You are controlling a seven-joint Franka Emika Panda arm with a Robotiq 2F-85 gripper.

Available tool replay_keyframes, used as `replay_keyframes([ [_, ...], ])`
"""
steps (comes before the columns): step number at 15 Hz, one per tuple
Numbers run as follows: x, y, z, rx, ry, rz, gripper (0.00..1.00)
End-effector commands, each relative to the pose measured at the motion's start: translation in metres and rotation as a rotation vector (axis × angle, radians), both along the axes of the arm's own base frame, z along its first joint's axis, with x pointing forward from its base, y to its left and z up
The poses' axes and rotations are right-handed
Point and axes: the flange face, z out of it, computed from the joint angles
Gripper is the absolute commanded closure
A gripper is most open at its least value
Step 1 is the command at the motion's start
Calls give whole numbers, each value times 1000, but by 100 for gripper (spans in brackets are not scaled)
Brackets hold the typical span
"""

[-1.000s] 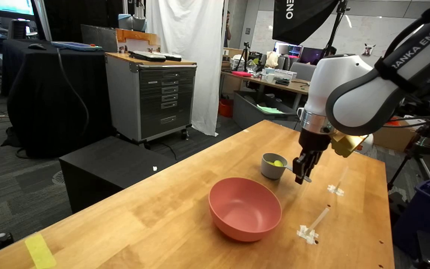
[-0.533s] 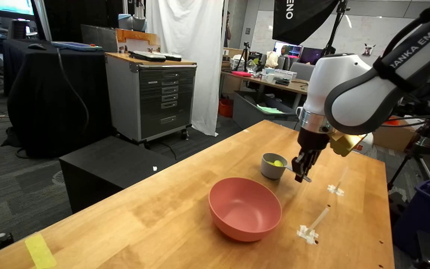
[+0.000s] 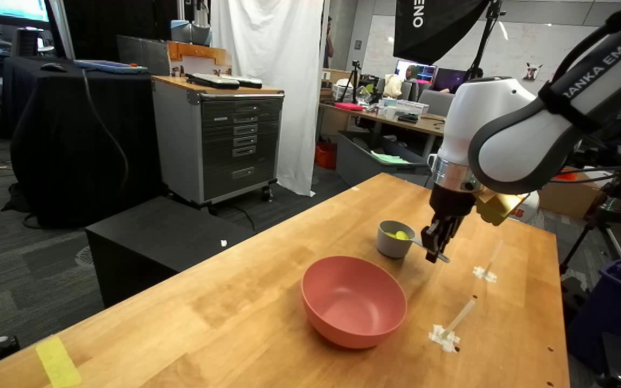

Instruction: Pour the contents of the cup into the bowl

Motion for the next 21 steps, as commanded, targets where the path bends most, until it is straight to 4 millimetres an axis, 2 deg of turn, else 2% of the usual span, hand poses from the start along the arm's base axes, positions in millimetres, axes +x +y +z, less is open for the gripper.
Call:
replay_keyframes([
  [1, 7, 0, 1, -11, -14, -6, 89],
  [5, 6, 1, 4, -17, -16, -16, 89],
  [11, 2, 13, 16, -30, -27, -5, 89],
  [21, -24, 51, 44, -83, -37, 103, 89],
])
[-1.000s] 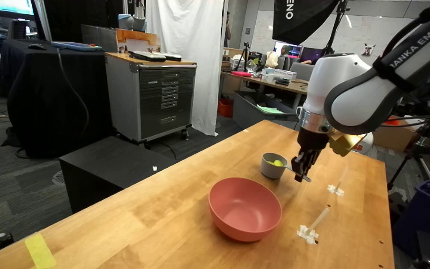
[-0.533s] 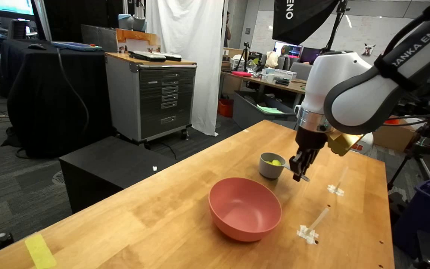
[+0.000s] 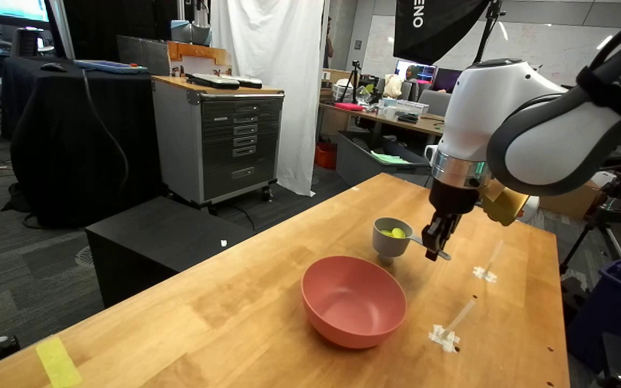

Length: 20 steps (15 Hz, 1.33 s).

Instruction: Pour the contents of the cup into the bowl

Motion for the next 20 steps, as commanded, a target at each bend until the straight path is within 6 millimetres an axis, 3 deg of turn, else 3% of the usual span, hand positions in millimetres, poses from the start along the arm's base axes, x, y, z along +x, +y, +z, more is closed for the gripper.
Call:
replay_keyframes([
  [1, -22, 15, 25, -28, -25, 36, 89],
  [12, -66, 44, 63, -100, -58, 110, 89],
  [20, -68, 70, 74, -137, -98, 92, 89],
])
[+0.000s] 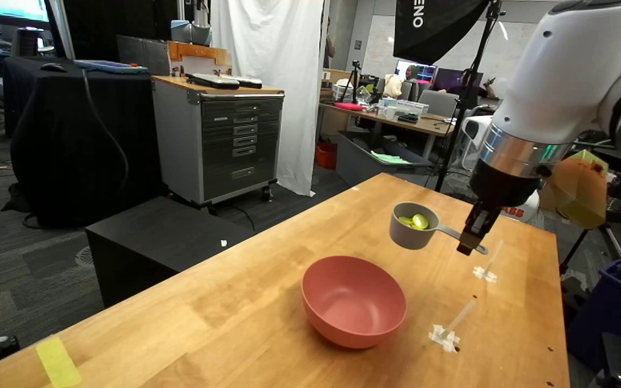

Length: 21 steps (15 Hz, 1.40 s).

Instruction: Pour the contents of the cup into the bowl

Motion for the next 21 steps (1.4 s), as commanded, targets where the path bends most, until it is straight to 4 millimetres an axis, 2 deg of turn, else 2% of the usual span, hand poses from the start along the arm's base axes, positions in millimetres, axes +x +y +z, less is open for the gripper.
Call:
replay_keyframes([
  [1, -2, 17, 15, -30, -30, -13, 89],
  [10, 9, 55, 6, -142, -46, -14, 89],
  [18, -1, 96, -27, -219, 12, 33, 89],
  [21, -1, 107, -32, -251, 7, 33, 89],
])
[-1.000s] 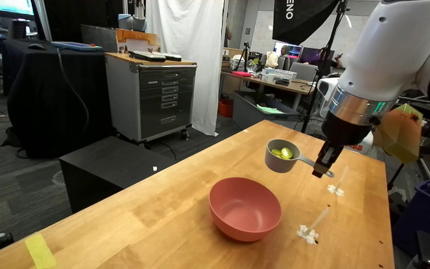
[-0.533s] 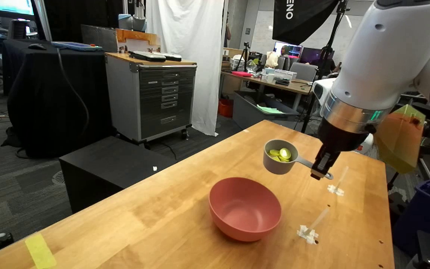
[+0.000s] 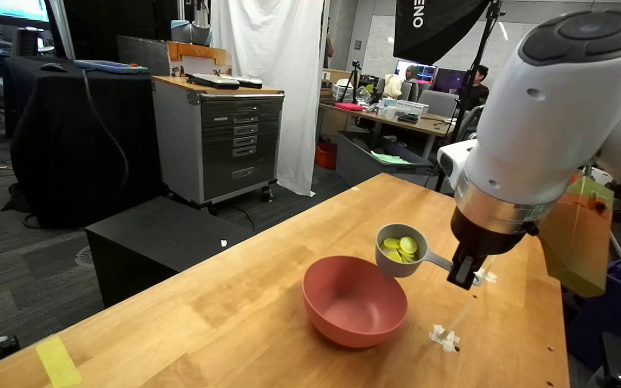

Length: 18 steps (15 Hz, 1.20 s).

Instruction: Pour the contents of the cup into the bowl

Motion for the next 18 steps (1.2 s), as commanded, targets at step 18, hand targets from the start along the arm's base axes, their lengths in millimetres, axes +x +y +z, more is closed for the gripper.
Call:
replay_keyframes([
  [18, 21, 31, -6, -332, -238, -44, 89],
])
